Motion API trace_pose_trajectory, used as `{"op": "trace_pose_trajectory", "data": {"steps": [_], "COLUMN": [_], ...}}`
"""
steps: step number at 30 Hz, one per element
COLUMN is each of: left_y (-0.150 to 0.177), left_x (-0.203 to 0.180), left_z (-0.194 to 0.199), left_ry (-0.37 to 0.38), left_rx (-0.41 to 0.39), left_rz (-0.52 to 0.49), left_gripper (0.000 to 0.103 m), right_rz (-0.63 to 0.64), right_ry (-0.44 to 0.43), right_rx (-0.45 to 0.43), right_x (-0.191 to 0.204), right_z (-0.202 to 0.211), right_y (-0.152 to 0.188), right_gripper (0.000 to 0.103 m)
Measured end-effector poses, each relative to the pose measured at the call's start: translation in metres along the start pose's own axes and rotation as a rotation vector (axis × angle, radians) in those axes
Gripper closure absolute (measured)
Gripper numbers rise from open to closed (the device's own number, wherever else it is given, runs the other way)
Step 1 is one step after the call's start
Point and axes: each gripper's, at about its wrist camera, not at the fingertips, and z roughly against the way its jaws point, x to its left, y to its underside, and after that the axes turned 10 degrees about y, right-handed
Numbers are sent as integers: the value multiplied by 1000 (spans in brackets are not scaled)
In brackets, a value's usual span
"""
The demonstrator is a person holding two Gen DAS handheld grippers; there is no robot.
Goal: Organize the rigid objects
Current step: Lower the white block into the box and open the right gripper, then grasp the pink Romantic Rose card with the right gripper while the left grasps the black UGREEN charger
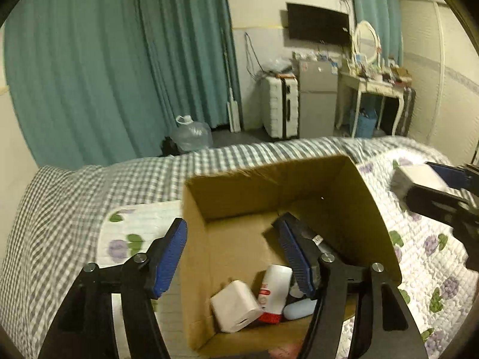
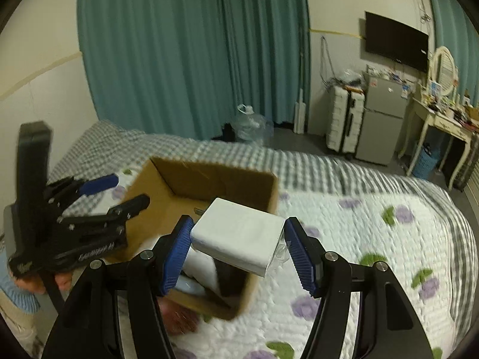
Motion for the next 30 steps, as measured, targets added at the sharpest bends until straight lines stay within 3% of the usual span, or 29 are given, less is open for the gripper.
{"op": "trace_pose_trajectory", "data": {"steps": [4,11,12,14,24,27,30], "left_y": [8,35,39,43,68,86,106], "left_x": [18,44,48,52,50,44,41], "left_z": [15,17,16,16,69,76,74], "left_ry": [-37,-87,-83,-80,-88,-89,-75], "left_rx": [-14,-9,-3,0,-25,-12,4], "left_rz": [32,43,58,72,95,100,120], "left_gripper": [33,33,33,33,33,29,29], "right_rz": [39,59,61,69,85,92,104], "right_ry": [14,66,71,90,103,79,52], "right_rx": [19,91,85,74,-37,-14,47], "right_x": [20,34,35,38,46,53,64], "right_z": [-32,-89,-89,-84,26,42,34], "right_y": [-12,-2,-1,1,20,43,74], "right_gripper": [40,39,34,20,6,1,1]}}
